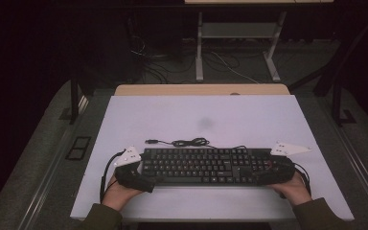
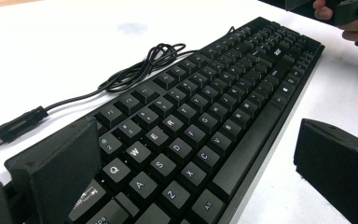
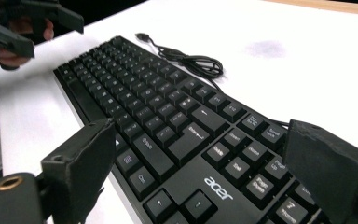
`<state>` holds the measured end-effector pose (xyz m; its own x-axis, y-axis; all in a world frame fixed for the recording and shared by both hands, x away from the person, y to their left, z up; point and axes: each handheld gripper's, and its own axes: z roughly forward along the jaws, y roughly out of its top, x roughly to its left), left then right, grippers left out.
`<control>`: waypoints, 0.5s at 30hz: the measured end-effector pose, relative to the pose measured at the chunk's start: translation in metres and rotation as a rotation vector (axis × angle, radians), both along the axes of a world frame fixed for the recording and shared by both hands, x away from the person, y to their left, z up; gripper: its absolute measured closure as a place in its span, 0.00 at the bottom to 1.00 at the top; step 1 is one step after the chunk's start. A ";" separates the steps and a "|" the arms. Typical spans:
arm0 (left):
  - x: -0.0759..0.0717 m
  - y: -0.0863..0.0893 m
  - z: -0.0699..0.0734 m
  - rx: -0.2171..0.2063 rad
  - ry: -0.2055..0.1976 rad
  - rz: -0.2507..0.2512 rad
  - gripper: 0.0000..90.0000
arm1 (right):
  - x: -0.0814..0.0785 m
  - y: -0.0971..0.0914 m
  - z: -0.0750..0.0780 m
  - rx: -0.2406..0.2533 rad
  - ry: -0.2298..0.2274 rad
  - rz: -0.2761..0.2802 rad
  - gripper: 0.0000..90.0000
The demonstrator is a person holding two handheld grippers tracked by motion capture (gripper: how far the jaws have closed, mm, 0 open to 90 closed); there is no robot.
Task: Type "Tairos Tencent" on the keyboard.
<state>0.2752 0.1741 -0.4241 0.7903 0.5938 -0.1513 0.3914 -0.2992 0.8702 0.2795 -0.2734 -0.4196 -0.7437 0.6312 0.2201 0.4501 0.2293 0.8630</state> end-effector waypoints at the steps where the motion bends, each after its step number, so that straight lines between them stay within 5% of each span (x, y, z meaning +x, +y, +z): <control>1: 0.000 0.000 0.000 0.000 -0.004 -0.001 0.00 | 0.000 0.000 0.000 0.003 0.001 -0.001 0.10; 15: 0.002 -0.002 0.000 -0.005 0.001 -0.003 0.00 | 0.005 0.011 0.001 0.014 0.011 0.023 0.10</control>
<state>0.2770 0.1718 -0.4240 0.7920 0.5905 -0.1551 0.3916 -0.2964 0.8711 0.2843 -0.2621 -0.4181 -0.7551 0.6111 0.2373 0.4547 0.2276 0.8611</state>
